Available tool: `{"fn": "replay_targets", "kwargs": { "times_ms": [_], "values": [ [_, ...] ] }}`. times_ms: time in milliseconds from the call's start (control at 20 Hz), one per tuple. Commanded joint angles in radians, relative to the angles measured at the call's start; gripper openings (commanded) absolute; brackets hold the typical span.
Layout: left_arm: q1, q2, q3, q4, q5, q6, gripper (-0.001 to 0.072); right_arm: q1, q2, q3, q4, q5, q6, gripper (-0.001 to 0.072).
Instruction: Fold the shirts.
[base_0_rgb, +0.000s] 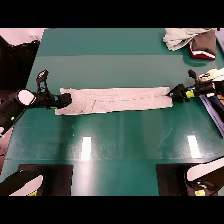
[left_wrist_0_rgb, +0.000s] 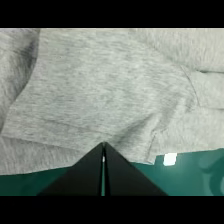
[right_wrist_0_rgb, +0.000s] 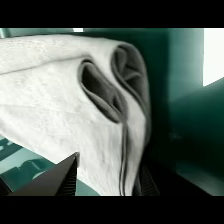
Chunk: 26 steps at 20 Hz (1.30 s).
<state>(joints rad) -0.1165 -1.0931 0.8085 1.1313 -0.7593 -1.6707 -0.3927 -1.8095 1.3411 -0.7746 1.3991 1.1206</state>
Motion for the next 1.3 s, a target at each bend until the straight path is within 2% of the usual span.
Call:
{"fn": "replay_targets", "kwargs": {
  "times_ms": [0, 50, 150, 200, 250, 500, 650, 700, 850, 1000, 1250],
  "values": [
    [0.000, 0.000, 0.002, -0.116, -0.026, 0.090, 0.0021, 0.044, -0.029, -0.001, 0.024, -0.044, -0.031, 0.0448],
    [0.000, 0.000, 0.006, -0.130, -0.030, 0.099, 0.0020, 0.058, -0.029, -0.001, 0.024, -0.073, -0.031, 0.0399],
    [0.000, -0.001, 0.032, -0.135, -0.057, 0.100, 0.0020, 0.078, -0.029, -0.001, 0.024, -0.108, -0.032, 0.0236],
    [0.000, -0.001, 0.051, -0.135, -0.067, 0.100, 0.0019, 0.087, -0.027, -0.001, 0.025, -0.117, -0.043, 0.0093],
    [0.000, -0.001, 0.070, -0.135, -0.070, 0.100, 0.0020, 0.088, -0.024, -0.001, 0.025, -0.118, -0.065, 0.0013],
    [-0.057, -0.070, 0.196, -0.117, -0.082, 0.100, 0.0019, 0.103, 0.074, -0.001, 0.025, -0.108, -0.076, 0.0009],
    [-0.173, -0.217, 0.315, -0.091, -0.071, 0.100, 0.0019, 0.127, 0.177, 0.000, 0.035, -0.095, -0.076, 0.0008],
    [-0.211, -0.285, 0.370, -0.091, -0.073, 0.100, 0.0019, 0.138, 0.209, 0.002, 0.081, -0.092, -0.075, 0.0007],
    [-0.309, -0.497, 0.565, -0.090, -0.111, 0.100, 0.0019, 0.184, 0.233, 0.118, 0.207, -0.003, -0.070, 0.0007],
    [-0.365, -0.664, 0.718, -0.087, -0.143, 0.099, 0.0019, 0.277, 0.233, 0.265, 0.205, 0.058, -0.009, 0.0007],
    [-0.372, -0.768, 0.784, -0.091, -0.167, 0.097, 0.0019, 0.436, 0.233, 0.427, 0.204, 0.063, 0.035, 0.0007]
  ]
}}
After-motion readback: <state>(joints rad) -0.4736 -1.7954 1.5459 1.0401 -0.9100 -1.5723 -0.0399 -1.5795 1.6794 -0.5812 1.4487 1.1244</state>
